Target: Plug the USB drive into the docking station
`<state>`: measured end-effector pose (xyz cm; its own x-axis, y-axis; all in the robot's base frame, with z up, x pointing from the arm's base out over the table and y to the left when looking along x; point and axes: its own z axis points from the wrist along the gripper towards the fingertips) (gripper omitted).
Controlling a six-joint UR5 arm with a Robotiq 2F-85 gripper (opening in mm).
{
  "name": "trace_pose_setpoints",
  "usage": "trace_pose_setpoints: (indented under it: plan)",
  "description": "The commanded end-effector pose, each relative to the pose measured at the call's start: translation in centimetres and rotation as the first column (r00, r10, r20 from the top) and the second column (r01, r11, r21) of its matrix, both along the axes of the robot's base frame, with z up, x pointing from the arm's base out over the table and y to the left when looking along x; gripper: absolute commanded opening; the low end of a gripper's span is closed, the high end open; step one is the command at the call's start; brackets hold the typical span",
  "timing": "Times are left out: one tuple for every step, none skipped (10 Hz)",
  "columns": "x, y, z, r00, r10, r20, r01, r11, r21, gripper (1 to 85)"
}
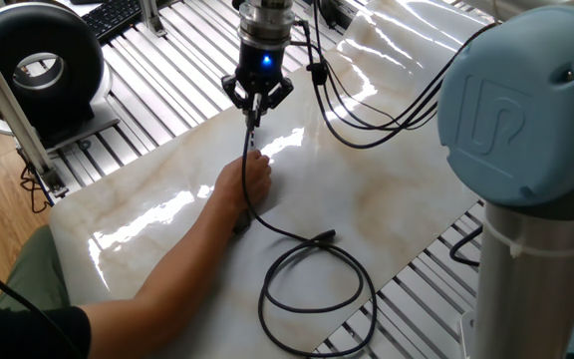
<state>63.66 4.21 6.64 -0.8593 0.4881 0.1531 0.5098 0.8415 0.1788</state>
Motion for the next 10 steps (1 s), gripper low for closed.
trace_pose_setpoints:
  plan:
    - [-0.04, 0.26, -0.49, 1.0, -0.008, -0.004, 0.008, 1.0, 0.011, 1.3]
    - [0.04, 0.35, -0.5, 1.0, -0.009, -0.001, 0.009, 1.0, 0.016, 1.3]
    - [0.11, 0.37, -0.5, 1.0, -0.009, 0.002, 0.009, 1.0, 0.019, 1.3]
    - [0.19, 0.44, -0.48, 1.0, -0.01, 0.005, 0.01, 1.0, 0.022, 1.3]
    - [0.32, 0.55, -0.5, 1.0, -0.011, 0.009, 0.011, 1.0, 0.026, 1.3]
    - [0.41, 0.54, -0.53, 1.0, -0.012, 0.012, 0.012, 1.0, 0.026, 1.3]
    - [0.48, 0.43, -0.58, 1.0, -0.013, 0.015, 0.012, 1.0, 0.027, 1.3]
    - [0.54, 0.29, -0.66, 1.0, -0.014, 0.018, 0.013, 1.0, 0.025, 1.3]
    - [0.58, 0.18, -0.67, 1.0, -0.014, 0.02, 0.013, 1.0, 0.024, 1.3]
    - [0.68, 0.11, -0.7, 1.0, -0.015, 0.023, 0.014, 1.0, 0.024, 1.3]
